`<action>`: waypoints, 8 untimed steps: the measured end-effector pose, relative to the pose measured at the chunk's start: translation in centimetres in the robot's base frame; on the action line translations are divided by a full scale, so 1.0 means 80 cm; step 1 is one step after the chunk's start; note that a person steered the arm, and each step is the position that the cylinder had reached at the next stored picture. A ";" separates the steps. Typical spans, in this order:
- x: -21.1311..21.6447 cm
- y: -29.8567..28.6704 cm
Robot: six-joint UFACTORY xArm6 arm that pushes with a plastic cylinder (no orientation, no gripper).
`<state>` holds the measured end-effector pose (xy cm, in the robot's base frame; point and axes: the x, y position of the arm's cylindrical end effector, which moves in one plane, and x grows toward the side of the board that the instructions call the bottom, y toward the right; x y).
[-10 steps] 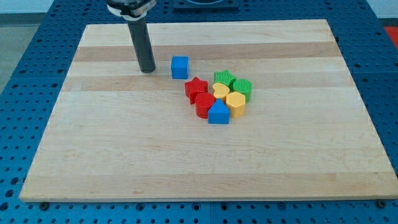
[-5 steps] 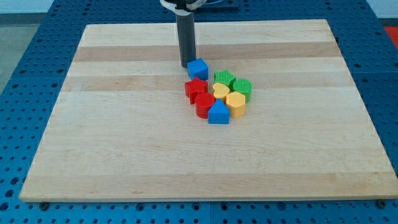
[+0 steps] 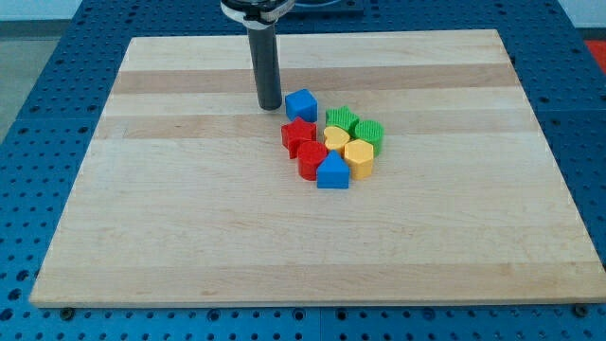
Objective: Push the blue cube to the green star
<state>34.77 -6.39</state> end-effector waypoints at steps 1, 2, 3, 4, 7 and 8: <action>0.005 0.000; 0.006 0.010; 0.011 0.029; 0.018 0.038; 0.010 0.023; -0.001 0.021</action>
<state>34.67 -4.72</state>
